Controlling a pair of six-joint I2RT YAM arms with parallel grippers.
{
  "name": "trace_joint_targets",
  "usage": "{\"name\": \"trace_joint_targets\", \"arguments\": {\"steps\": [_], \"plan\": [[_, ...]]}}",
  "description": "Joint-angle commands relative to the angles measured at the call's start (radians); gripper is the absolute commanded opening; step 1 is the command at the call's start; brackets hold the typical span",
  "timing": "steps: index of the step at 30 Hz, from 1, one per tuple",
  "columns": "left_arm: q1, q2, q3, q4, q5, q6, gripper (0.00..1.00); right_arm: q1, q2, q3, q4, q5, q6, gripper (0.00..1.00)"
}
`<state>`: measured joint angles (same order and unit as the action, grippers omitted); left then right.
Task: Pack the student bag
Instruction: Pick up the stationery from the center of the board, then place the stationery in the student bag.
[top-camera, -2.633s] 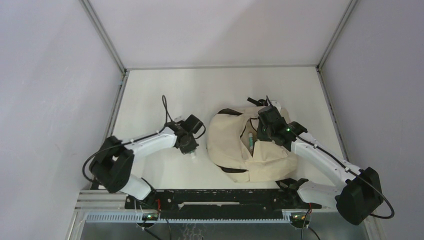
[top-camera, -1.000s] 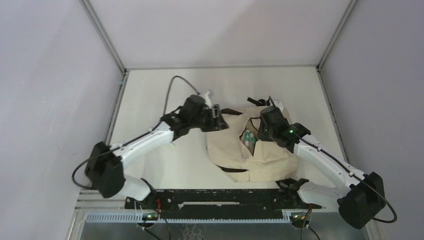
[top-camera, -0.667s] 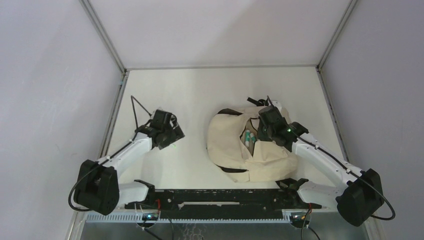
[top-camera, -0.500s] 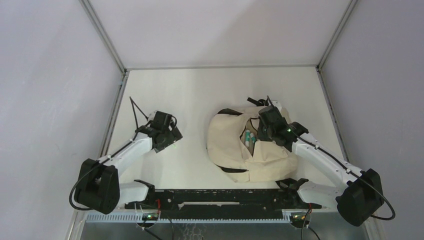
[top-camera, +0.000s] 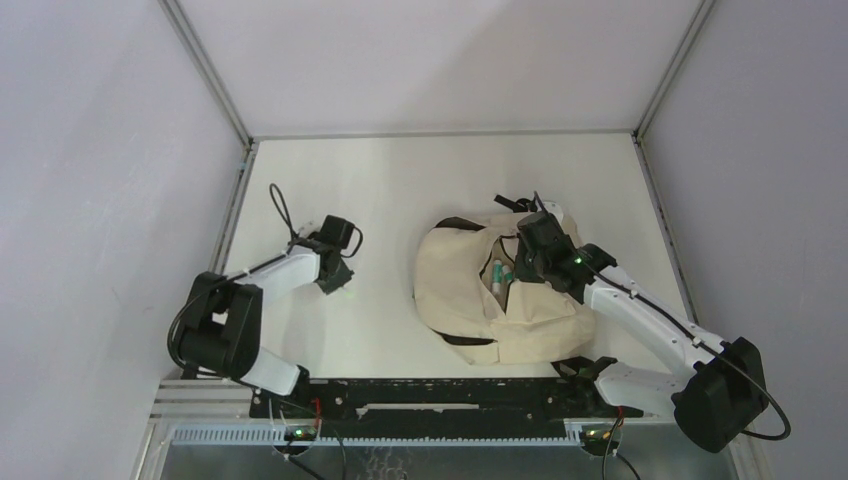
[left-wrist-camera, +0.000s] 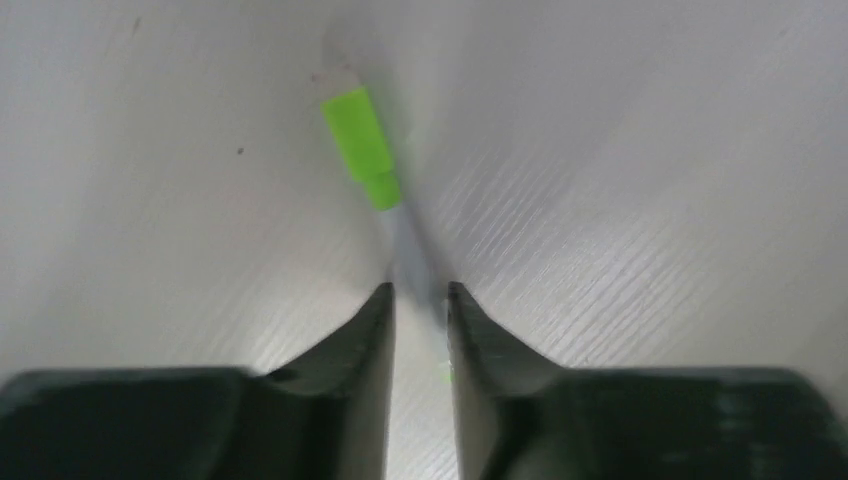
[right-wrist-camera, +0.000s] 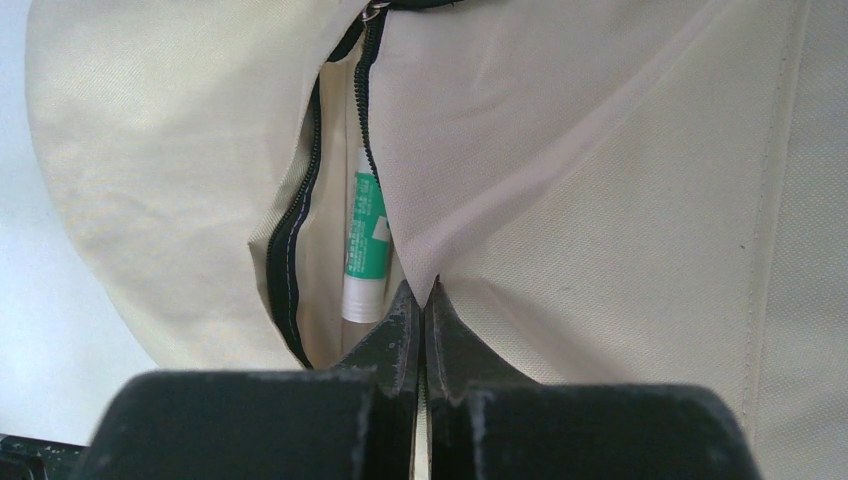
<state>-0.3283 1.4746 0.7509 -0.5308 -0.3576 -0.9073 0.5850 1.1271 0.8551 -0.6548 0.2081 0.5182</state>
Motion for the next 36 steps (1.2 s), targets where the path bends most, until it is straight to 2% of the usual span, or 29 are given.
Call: {"name": "trace_joint_targets", "arguments": {"steps": [1, 2, 8, 12, 15, 18, 20, 24, 36], "plan": [[0.011, 0.062, 0.031, 0.048, 0.046, -0.012, 0.10, 0.014, -0.018, 0.005, 0.058, -0.010, -0.002, 0.00], [0.011, 0.060, 0.034, 0.046, 0.055, -0.002, 0.02, 0.013, -0.022, 0.005, 0.055, -0.007, -0.003, 0.00], [-0.034, -0.082, 0.061, 0.072, 0.168, 0.154, 0.00, 0.014, -0.044, 0.005, 0.051, 0.001, 0.002, 0.00], [-0.233, -0.176, 0.168, 0.098, 0.288, 0.318, 0.00, 0.013, -0.033, 0.005, 0.071, 0.001, 0.001, 0.00], [-0.372, -0.152, 0.299, 0.078, 0.458, 0.359, 0.00, 0.013, -0.023, 0.005, 0.082, -0.002, 0.008, 0.00], [-0.470, -0.077, 0.388, 0.088, 0.579, 0.322, 0.00, 0.013, -0.023, 0.005, 0.090, -0.009, 0.009, 0.00], [-0.495, -0.031, 0.418, 0.134, 0.622, 0.271, 0.00, 0.013, -0.029, 0.005, 0.088, -0.010, 0.012, 0.00], [-0.511, 0.088, 0.484, 0.199, 0.677, 0.169, 0.00, 0.014, -0.040, 0.005, 0.075, -0.004, 0.018, 0.00], [-0.559, 0.293, 0.600, 0.273, 0.764, 0.046, 0.00, 0.019, -0.048, 0.005, 0.054, 0.017, 0.023, 0.00]]}}
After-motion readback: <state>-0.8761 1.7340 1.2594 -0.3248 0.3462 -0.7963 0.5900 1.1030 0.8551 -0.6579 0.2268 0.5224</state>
